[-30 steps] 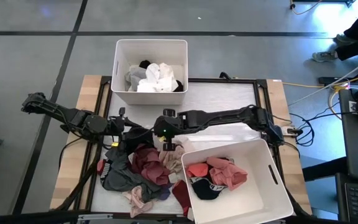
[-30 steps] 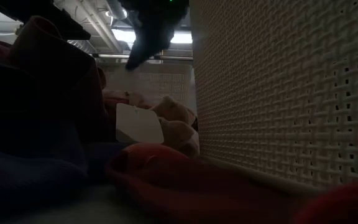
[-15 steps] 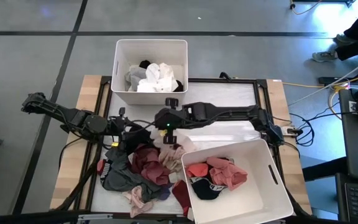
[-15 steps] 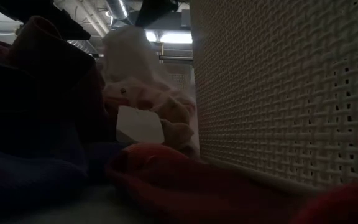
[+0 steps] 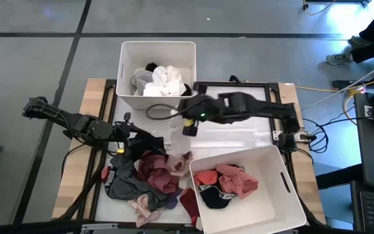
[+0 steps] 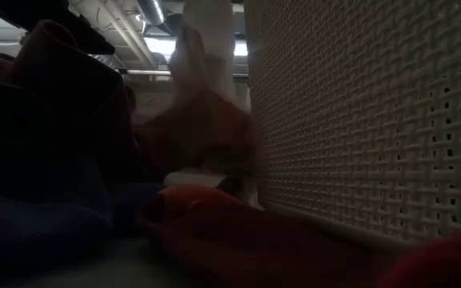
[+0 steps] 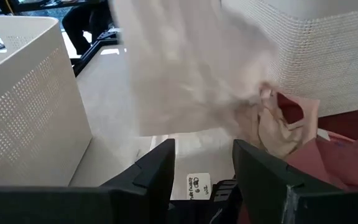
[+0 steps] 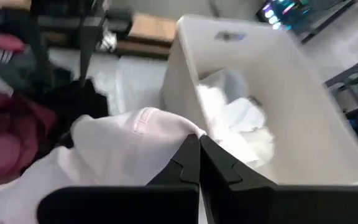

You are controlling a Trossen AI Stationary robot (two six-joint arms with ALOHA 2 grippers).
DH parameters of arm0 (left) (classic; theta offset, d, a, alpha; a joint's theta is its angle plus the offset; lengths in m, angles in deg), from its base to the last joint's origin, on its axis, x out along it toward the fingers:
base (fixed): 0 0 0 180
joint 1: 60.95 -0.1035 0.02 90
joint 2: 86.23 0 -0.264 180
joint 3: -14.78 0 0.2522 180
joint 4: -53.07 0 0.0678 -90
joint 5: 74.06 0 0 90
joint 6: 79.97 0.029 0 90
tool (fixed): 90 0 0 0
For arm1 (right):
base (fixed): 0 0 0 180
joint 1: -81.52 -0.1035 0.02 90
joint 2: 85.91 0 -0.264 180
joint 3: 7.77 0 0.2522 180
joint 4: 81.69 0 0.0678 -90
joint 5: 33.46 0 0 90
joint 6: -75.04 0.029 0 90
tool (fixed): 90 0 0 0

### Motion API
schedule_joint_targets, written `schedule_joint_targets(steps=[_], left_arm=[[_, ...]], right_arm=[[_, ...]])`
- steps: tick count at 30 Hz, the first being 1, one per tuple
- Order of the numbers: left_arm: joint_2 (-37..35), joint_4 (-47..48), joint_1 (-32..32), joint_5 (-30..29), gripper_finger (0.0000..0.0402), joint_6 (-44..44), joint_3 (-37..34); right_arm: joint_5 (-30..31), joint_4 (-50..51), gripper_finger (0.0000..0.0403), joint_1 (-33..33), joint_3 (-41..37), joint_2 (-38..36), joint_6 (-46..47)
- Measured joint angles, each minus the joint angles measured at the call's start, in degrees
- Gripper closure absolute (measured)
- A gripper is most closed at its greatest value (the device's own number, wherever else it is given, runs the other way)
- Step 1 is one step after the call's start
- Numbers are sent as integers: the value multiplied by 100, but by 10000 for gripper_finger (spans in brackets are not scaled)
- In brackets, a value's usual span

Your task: Sort clothes

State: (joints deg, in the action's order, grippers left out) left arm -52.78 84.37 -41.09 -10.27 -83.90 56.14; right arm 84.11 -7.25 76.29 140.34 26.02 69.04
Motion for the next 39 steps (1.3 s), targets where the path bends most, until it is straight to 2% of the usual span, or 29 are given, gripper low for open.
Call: schedule_joint_targets(steps=[8, 29, 39], left_arm=[[0, -4, -2, 0, 249, -4, 0], [1, -9, -2, 0, 249, -2, 0], [2, -22, -2, 0, 249, 40, 0]], right_arm=[[335, -91, 402, 0, 0, -622, -18], [276, -107, 402, -18, 0, -1695, 16], [243, -141, 402, -689, -2, -2207, 108]])
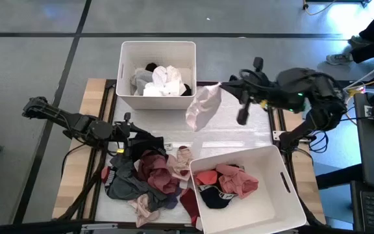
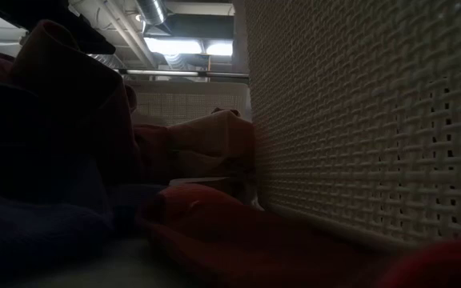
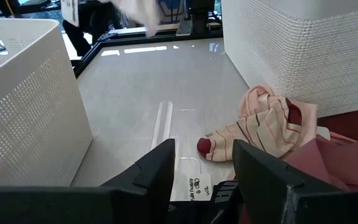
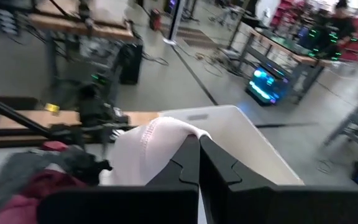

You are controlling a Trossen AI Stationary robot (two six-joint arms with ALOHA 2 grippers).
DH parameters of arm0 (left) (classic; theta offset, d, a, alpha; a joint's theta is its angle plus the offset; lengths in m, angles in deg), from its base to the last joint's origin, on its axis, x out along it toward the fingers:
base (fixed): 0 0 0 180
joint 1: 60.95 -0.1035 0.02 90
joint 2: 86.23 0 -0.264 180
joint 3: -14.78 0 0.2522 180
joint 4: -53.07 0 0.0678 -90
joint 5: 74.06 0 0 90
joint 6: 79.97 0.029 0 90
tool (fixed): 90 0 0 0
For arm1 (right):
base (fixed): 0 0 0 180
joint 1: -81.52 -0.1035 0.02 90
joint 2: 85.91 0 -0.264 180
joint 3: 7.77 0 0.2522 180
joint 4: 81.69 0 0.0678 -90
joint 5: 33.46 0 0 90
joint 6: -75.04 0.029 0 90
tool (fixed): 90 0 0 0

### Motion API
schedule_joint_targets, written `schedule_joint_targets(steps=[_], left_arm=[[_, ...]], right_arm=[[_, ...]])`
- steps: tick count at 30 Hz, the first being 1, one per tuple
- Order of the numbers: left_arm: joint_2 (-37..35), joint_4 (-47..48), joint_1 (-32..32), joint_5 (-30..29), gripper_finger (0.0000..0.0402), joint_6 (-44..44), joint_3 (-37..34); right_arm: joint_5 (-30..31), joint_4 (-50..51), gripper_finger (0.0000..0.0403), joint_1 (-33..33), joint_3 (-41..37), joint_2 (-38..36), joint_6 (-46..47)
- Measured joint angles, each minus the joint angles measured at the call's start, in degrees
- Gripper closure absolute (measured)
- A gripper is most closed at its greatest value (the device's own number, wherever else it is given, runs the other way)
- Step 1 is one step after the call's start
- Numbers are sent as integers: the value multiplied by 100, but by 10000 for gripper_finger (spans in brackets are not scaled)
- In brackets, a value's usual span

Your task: Sort clothes

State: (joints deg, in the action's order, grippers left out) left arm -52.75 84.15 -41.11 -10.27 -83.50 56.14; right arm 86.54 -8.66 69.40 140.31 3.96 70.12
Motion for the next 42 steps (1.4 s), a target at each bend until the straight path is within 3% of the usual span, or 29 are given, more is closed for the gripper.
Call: schedule_joint_targets(steps=[17, 22, 32, 42], left_arm=[[-2, -67, 1, -9, 249, 62, 0], [-1, -116, 0, -18, 249, 61, 0], [0, -142, 0, -20, 249, 42, 0], [-2, -140, 0, -22, 249, 10, 0]], right_arm=[[49, -570, 402, -1767, -2, -404, 152], [304, -459, 402, -2415, -2, -466, 455], [282, 391, 389, -3508, -7, -227, 948], [658, 1830, 397, -3697, -269, 128, 2554]])
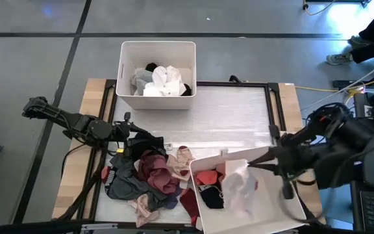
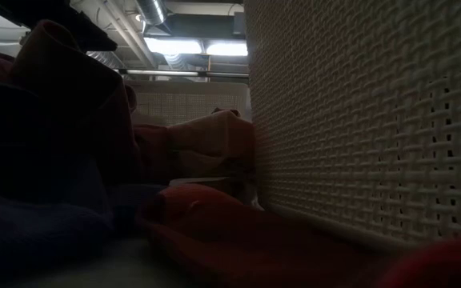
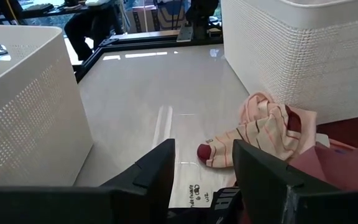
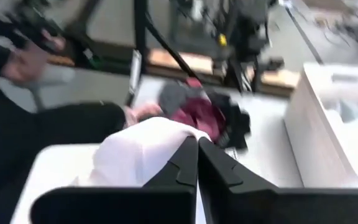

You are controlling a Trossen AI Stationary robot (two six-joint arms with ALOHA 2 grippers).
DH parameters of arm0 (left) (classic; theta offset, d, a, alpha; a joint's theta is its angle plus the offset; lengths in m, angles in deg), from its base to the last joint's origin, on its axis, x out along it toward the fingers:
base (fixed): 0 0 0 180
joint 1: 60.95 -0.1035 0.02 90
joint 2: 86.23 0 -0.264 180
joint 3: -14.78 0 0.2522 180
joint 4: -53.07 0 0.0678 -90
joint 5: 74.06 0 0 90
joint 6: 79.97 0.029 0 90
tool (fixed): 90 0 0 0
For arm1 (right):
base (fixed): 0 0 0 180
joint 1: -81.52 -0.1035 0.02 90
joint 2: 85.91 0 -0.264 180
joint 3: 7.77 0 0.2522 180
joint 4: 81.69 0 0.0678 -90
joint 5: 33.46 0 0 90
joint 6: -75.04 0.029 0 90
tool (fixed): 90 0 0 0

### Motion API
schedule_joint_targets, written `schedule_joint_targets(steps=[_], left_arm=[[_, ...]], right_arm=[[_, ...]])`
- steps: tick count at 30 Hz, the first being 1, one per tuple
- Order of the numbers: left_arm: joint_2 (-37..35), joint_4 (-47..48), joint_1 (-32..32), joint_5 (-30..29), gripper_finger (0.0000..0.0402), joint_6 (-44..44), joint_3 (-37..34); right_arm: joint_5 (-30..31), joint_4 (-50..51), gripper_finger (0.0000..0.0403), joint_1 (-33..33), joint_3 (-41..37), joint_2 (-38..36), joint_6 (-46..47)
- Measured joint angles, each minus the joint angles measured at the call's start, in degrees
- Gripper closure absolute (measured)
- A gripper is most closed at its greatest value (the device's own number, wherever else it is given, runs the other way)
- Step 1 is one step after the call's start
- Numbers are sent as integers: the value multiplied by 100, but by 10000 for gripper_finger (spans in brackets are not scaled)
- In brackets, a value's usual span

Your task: Sort clothes

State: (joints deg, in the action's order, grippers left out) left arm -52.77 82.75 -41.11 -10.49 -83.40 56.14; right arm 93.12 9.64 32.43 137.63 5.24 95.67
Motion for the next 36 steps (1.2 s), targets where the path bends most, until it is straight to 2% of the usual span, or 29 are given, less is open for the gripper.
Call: schedule_joint_targets(steps=[10, 19, 22, 25, 29, 33, 36], left_arm=[[0, 0, 2, 2, 249, -67, 0], [0, -48, 0, 0, 249, 64, 0], [1, -48, 0, 2, 249, 64, 0], [-1, -47, 1, 2, 249, 64, 0], [1, -31, 0, 2, 249, 57, 0], [2, -31, 2, 2, 249, 37, 0], [1, -31, 1, 2, 249, 35, 0]], right_arm=[[-175, 238, 398, 413, -1654, 25, 1230], [-89, 201, 399, 1416, -3012, 31, 1344], [-249, -53, 399, 1793, -3318, 27, 1346], [-817, -421, 392, 2010, -3564, 31, 1346], [-1352, -892, 345, 2114, -3742, 33, 1367], [-1458, -1103, 264, 2104, -3646, 28, 1367], [-1720, -1129, 204, 2104, -3277, 30, 1347]])
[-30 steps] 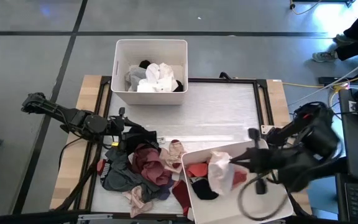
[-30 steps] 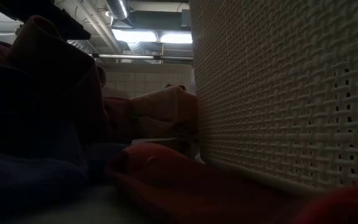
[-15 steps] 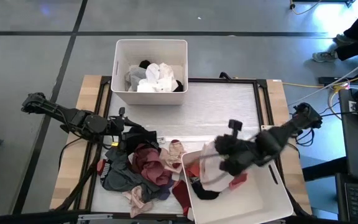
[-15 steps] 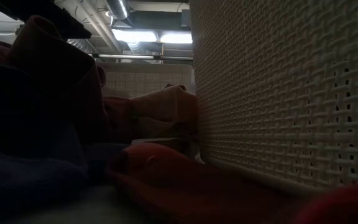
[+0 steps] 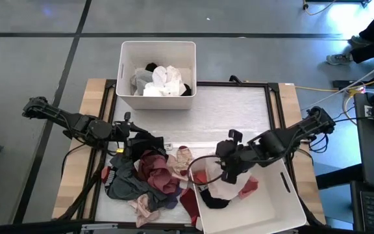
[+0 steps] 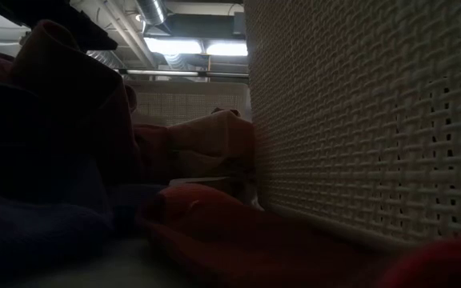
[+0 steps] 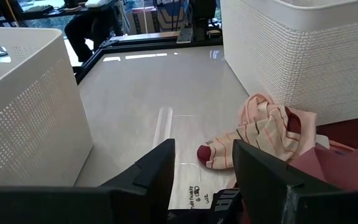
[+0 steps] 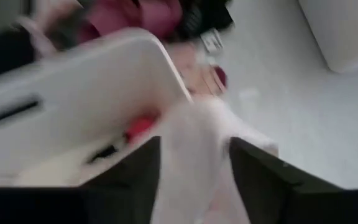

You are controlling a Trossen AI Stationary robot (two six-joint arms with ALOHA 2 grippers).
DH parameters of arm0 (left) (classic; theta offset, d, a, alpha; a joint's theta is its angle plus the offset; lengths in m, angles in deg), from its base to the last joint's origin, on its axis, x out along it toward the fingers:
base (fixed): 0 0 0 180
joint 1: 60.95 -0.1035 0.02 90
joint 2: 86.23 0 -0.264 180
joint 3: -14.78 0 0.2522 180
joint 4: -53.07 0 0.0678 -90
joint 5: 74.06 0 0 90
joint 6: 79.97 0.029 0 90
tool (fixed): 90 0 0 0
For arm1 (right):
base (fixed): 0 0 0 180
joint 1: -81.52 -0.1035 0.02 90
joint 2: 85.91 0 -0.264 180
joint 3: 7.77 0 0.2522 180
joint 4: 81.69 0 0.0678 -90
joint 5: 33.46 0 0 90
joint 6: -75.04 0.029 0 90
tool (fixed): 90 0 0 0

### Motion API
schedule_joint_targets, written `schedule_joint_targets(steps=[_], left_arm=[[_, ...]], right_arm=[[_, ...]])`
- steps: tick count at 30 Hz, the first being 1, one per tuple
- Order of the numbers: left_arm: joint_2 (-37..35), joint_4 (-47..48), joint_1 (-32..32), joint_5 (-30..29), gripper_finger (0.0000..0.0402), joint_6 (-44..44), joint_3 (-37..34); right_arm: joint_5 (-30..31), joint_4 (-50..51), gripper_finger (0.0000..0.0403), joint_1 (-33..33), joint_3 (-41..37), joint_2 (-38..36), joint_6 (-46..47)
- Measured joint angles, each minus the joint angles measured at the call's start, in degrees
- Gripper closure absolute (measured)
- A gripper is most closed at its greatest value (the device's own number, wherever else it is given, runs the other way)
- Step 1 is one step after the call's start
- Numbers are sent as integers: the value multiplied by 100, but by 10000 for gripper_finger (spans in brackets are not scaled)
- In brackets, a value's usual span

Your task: Sort clothes

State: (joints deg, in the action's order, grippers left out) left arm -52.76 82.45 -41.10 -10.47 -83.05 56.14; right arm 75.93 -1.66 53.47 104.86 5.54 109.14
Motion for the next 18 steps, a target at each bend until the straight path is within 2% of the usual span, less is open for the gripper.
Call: schedule_joint_targets(steps=[4, 8, 10, 13, 18], left_arm=[[0, -2, 1, 0, 249, -4, 0], [-1, -13, -1, 0, 249, 5, 0], [-1, -14, 0, 0, 249, 5, 0], [-1, -16, 1, 0, 249, 0, 0], [-1, 0, 1, 0, 249, -12, 0]], right_arm=[[28, -326, 148, -2, 447, -7, -514], [889, -1244, 122, 8, 496, -5, -1620], [1136, -1797, 119, 121, 469, 63, -2142], [1015, -2370, 119, 415, 461, 298, -2667], [345, -2910, 118, 1000, 449, 793, -3061]])
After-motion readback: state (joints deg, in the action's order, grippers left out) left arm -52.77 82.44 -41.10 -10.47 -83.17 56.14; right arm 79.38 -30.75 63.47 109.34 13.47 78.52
